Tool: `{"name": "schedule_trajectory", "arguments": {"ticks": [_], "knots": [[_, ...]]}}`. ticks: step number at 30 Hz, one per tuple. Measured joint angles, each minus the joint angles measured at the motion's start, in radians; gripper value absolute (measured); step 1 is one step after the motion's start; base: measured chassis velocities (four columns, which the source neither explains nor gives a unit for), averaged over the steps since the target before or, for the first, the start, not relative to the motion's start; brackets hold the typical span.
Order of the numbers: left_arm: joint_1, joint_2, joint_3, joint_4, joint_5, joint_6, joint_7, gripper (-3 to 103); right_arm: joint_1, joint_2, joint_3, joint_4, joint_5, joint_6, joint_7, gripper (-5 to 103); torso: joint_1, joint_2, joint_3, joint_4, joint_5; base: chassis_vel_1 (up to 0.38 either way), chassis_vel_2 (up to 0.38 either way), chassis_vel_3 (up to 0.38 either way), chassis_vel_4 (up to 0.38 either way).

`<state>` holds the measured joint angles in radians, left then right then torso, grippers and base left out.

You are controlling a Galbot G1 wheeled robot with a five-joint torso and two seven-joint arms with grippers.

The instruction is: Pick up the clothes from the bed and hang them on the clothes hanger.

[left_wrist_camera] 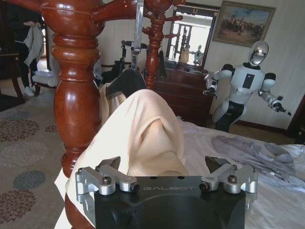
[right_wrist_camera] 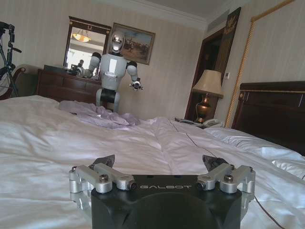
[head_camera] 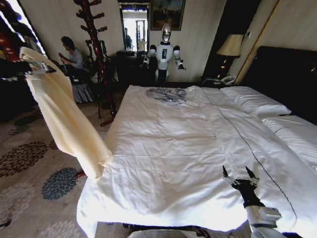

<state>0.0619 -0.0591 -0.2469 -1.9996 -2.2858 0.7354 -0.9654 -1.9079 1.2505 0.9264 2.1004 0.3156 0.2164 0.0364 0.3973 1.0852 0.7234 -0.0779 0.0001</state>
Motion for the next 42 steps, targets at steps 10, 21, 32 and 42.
{"name": "schedule_trajectory", "arguments": {"ticks": [10, 21, 32, 42], "knots": [[-0.001, 0.029, -0.024, -0.04, 0.029, 0.0, 0.007, 100, 0.0, 0.0, 0.0, 0.0, 0.0, 0.0, 0.0, 100, 0.0, 0.0, 0.0, -0.0001, -0.0001, 0.0, 0.0, 0.0, 0.0], [0.049, 0.014, -0.126, -0.162, 0.194, 0.0, 0.046, 100, 0.0, 0.0, 0.0, 0.0, 0.0, 0.0, 0.0, 100, 0.0, 0.0, 0.0, -0.0001, -0.0001, 0.0, 0.0, 0.0, 0.0], [0.176, -0.194, -0.079, -0.35, 0.486, -0.086, 0.106, 100, 0.0, 0.0, 0.0, 0.0, 0.0, 0.0, 0.0, 100, 0.0, 0.0, 0.0, -0.0001, 0.0002, 0.0, 0.0, 0.0, 0.0], [0.588, -0.38, -0.084, -0.387, 0.832, -0.34, 0.305, 100, 0.0, 0.0, 0.0, 0.0, 0.0, 0.0, 0.0, 100, 0.0, 0.0, 0.0, 0.0, -0.0003, 0.0, 0.0, 0.0, 0.0]]}}
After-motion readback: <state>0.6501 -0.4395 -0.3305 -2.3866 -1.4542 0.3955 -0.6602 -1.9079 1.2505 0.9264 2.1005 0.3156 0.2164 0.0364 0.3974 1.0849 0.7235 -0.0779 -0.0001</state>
